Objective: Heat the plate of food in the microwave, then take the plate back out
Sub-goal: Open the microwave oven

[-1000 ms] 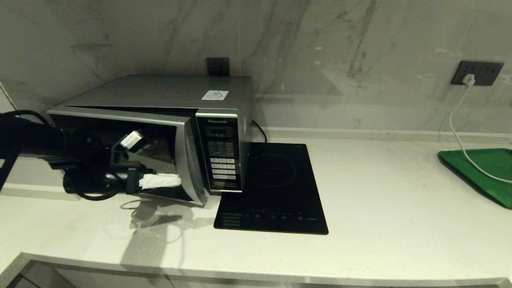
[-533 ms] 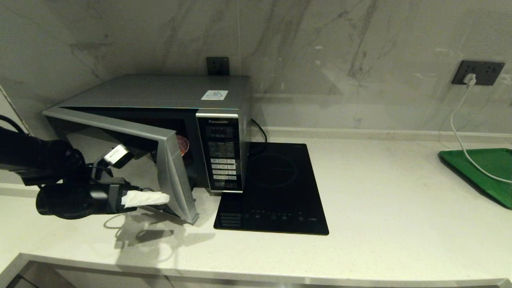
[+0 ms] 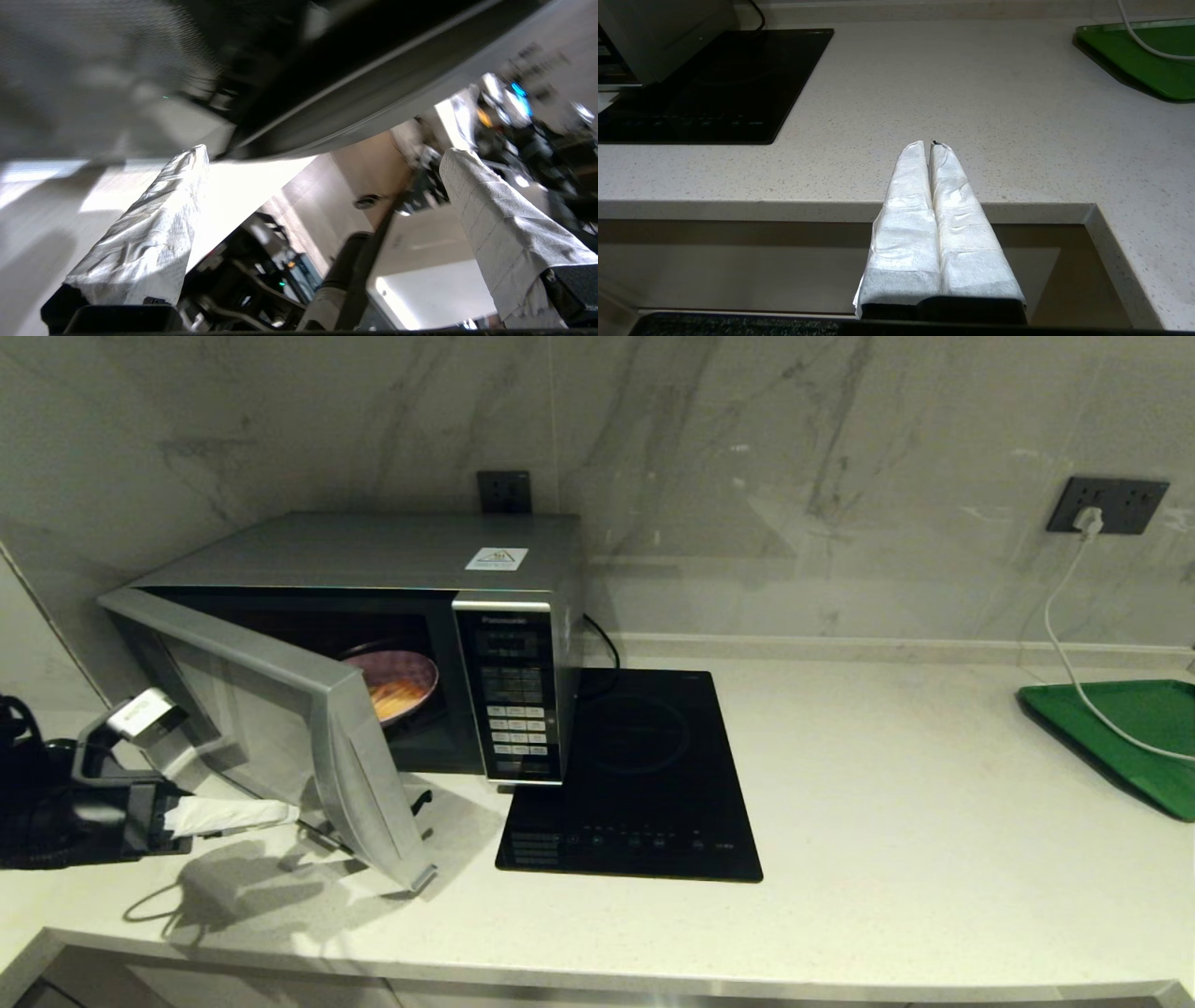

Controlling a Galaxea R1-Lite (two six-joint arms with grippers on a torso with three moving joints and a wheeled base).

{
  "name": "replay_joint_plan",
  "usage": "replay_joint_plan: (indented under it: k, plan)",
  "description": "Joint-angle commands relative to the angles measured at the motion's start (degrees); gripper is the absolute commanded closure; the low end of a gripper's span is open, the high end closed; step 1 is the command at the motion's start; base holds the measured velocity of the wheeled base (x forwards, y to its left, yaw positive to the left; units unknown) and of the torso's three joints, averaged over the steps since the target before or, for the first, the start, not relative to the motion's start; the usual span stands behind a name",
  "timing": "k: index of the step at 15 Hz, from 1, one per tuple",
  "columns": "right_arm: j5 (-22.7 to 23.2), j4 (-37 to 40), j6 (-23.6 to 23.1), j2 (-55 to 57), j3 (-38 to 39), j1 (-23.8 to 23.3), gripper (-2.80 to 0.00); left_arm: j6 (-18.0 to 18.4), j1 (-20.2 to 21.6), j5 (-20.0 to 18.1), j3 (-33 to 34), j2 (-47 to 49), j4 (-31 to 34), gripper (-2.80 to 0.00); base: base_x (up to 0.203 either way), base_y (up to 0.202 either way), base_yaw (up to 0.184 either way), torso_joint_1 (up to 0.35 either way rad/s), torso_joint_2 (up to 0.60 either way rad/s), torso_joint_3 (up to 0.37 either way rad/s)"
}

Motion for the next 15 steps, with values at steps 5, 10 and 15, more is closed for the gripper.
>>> replay_joint_plan:
  k: [5, 10, 15]
  plan:
    - [0.0, 0.0, 0.0, 0.0, 0.0, 0.1, 0.00, 0.5, 9.5, 1.7, 2.8, -6.5, 0.0, -2.80, 0.000, 0.000, 0.000, 0.000, 0.00, 0.000]
    - [0.0, 0.0, 0.0, 0.0, 0.0, 0.0, 0.00, -0.2, 10.2, 5.3, 7.8, -27.4, 0.2, 0.00, 0.000, 0.000, 0.000, 0.000, 0.00, 0.000]
    - [0.0, 0.0, 0.0, 0.0, 0.0, 0.1, 0.00, -15.0, 7.4, 11.7, -11.8, -37.4, 0.2, 0.00, 0.000, 0.000, 0.000, 0.000, 0.00, 0.000]
